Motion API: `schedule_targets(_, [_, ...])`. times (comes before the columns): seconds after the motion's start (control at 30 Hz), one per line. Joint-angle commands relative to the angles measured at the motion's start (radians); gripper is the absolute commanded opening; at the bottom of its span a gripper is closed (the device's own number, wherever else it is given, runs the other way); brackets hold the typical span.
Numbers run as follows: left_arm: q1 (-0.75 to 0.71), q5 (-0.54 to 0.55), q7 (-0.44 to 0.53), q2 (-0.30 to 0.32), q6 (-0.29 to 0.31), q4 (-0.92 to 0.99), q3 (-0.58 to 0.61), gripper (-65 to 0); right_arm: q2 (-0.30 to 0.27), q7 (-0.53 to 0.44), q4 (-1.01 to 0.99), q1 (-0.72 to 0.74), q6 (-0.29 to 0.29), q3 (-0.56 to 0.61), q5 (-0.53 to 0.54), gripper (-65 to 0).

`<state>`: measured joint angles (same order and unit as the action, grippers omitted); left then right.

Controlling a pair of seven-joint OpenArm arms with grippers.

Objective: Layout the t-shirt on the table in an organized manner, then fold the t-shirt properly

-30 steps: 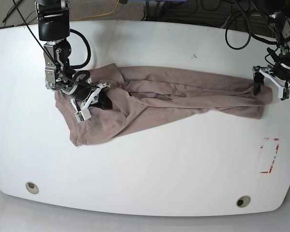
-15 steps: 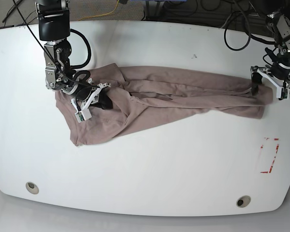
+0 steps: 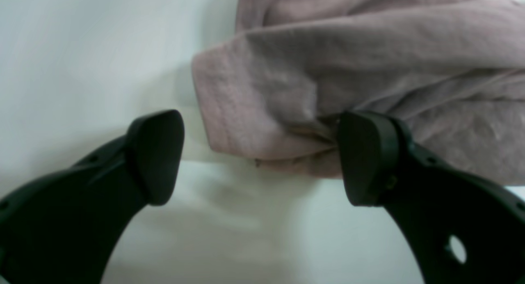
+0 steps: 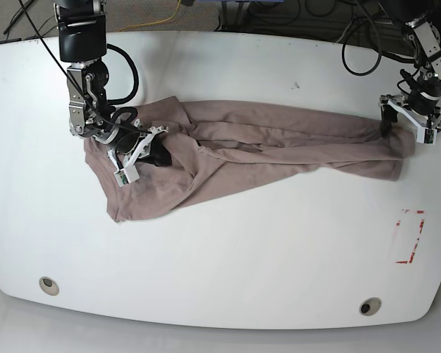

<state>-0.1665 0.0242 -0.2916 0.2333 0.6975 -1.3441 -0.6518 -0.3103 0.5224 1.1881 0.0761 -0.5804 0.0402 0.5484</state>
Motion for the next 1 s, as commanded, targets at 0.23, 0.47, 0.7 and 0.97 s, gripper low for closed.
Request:
schedule_targets(0.23, [0.011,0.023,0.025,0.016,0.001,-0.015,-0.003,-11.4,-0.008,0.087,-0.012,-0.012,0.015,0.007,-0.064,-65.0])
schedule_targets(0.47, [0.012,0.023,0.025,0.016,0.001,-0.018,-0.003,-11.5,-0.008,0.087,-0.012,-0.02,0.015,0.007,-0.064,-65.0])
schedule_targets(0.7, [0.014,0.024,0.025,0.016,0.001,-0.019,-0.001,-11.5,-0.008,0.087,-0.012,-0.023,0.015,0.007,-0.064,-65.0])
schedule_targets(0.97, [0.014,0.023,0.027,0.015,0.001,-0.076,-0.001,-14.1,-0.008,0.087,-0.012,-0.023,0.015,0.007,-0.064,-65.0])
